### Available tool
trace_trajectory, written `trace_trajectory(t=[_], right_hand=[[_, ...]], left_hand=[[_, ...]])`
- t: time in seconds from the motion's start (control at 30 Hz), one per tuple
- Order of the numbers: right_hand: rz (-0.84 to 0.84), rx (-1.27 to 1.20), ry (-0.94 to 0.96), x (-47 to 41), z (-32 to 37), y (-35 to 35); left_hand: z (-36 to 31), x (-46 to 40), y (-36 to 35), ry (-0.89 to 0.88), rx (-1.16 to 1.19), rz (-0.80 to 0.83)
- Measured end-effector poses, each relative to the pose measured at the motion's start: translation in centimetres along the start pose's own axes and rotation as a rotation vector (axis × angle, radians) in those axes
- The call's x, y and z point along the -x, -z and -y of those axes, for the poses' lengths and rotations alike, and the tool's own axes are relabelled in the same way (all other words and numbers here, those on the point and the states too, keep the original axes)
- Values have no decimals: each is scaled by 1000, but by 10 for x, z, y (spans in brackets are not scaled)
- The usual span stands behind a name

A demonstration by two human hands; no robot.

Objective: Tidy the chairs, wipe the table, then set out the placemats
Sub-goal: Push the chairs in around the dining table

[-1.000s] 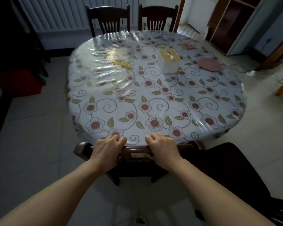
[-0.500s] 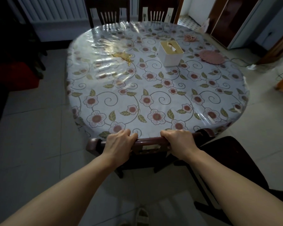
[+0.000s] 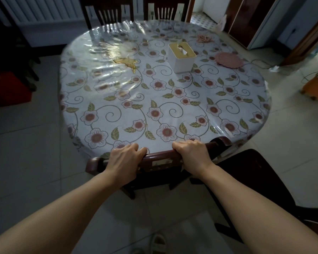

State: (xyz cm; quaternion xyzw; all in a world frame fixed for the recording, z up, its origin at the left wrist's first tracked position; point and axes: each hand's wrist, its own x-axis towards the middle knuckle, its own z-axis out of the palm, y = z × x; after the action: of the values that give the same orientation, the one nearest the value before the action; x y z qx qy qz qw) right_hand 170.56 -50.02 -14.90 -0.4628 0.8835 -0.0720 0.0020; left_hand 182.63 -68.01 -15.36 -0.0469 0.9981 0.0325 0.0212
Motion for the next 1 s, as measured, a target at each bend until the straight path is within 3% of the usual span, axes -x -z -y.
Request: trace_trajectory(t=[0.43,0.67,0.8,1.0], right_hand=[[37,151,-47,4,2,-5],[237,246,-99,0,9,14],[338,210,-154,5,10,26],[322,121,-276,52,15,57]], left_hand=[[-10,8,-8,120,-10,-11],[-15,6,7,196,-28,91],[-24,5,21,213,20,209],[-48,19,45,139,50,152]])
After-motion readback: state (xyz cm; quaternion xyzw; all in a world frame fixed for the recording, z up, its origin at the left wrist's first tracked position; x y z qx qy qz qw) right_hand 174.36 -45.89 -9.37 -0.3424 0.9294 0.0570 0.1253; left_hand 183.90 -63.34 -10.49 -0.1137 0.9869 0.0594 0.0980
